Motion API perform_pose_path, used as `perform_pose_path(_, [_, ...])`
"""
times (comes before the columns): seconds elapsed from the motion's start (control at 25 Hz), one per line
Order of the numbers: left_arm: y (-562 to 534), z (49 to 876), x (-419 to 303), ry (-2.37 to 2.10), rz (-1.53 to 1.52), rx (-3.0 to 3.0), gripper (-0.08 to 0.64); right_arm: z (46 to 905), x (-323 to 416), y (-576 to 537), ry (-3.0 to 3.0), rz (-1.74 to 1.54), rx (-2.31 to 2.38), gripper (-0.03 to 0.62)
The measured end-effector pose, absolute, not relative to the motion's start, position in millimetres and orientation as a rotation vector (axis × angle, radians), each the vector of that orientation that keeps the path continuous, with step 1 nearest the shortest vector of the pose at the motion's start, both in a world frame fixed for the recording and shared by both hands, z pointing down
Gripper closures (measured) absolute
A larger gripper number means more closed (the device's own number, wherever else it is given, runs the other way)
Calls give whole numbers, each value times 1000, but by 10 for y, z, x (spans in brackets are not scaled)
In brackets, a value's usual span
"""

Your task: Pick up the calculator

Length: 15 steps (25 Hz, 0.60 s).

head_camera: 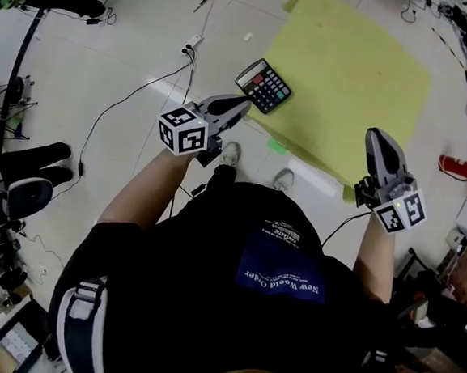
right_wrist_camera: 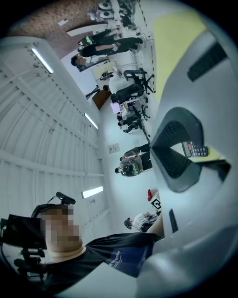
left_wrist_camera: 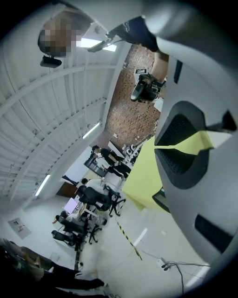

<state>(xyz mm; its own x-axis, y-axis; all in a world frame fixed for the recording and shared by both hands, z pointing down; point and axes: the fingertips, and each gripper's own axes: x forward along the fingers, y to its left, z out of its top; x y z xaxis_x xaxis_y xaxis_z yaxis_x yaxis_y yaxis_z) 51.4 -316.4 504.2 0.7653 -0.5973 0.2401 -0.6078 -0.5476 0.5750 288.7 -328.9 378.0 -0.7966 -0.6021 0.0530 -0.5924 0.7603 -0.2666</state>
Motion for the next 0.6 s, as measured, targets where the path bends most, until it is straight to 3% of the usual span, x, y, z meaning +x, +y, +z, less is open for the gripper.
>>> perform_pose_path(0.2, [-3818, 5684, -506, -1104, 73, 2135, 551, 4219, 2212, -3916, 2932, -525, -949, 605])
perform_pose_path(0.28, [-4052, 6022, -858, -1157, 94, 2090, 484, 4488, 1933, -4115, 2934, -538, -931, 604])
perform_pose_path(0.44, [-4114, 6456, -899, -1184, 124, 2031, 411, 4749, 1853, -4111, 2922, -604, -910, 604])
perform_pose_path(0.6, [-4192, 6656, -850, -1113, 58, 2011, 408, 4903, 1613, -4075, 2941, -638, -882, 604])
